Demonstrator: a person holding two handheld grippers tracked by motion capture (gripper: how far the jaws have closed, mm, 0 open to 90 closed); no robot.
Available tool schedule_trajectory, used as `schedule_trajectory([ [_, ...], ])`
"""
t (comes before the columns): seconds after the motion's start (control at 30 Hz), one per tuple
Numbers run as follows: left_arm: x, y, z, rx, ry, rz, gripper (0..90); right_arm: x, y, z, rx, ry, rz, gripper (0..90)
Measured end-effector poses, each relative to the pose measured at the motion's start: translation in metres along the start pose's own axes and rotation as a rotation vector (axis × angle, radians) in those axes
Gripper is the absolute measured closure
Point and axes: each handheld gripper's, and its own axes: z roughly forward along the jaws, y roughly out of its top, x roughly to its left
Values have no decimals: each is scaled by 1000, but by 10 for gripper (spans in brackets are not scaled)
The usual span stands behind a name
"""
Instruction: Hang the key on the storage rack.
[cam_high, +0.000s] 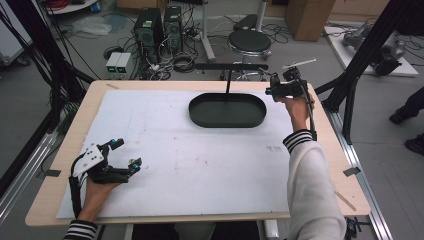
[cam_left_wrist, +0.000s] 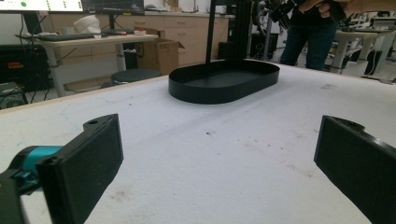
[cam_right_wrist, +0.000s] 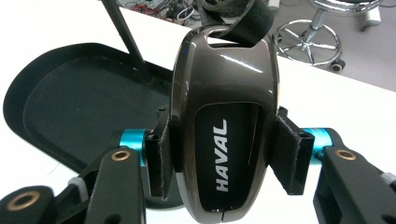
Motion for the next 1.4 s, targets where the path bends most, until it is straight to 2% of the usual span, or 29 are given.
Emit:
schedule_trajectory([
  [0.47, 0, 0, 0, -1, -1, 1, 17, -7, -10, 17, 26, 28, 56, 480],
  [0.7, 0, 0, 0, -3, 0, -1, 17, -6, -10, 21, 33, 32, 58, 480],
  [0.8, 0, 0, 0, -3, 0, 0, 17, -7, -10, 23, 42, 60, 61, 469],
  [0.87, 0, 0, 0, -2, 0, 0, 17, -8, -10, 26, 34, 96, 88, 323],
  [0.93, 0, 0, 0, -3, -1, -1, 17, -6, -9, 27, 31, 94, 84, 195],
  [0.97, 0, 0, 0, -3, 0, 0, 17, -6, -9, 27, 31, 94, 84, 195],
  [1.0, 0, 0, 0, -4, -1, -1, 18, -5, -9, 26, 22, 85, 80, 110],
  [1.07, 0, 0, -1, -6, -1, 1, 18, -1, -7, 20, -8, 68, 51, 3],
  [1.17, -1, -1, -2, -16, 5, 6, 18, 4, -5, 6, -53, 77, 21, 4],
  [1.23, -1, -1, -2, -23, 9, 6, 18, 8, -7, -7, -134, 99, -8, 4],
  [1.4, -2, -2, -5, -49, 12, 10, 17, 16, -22, -39, -266, 167, -7, 4],
])
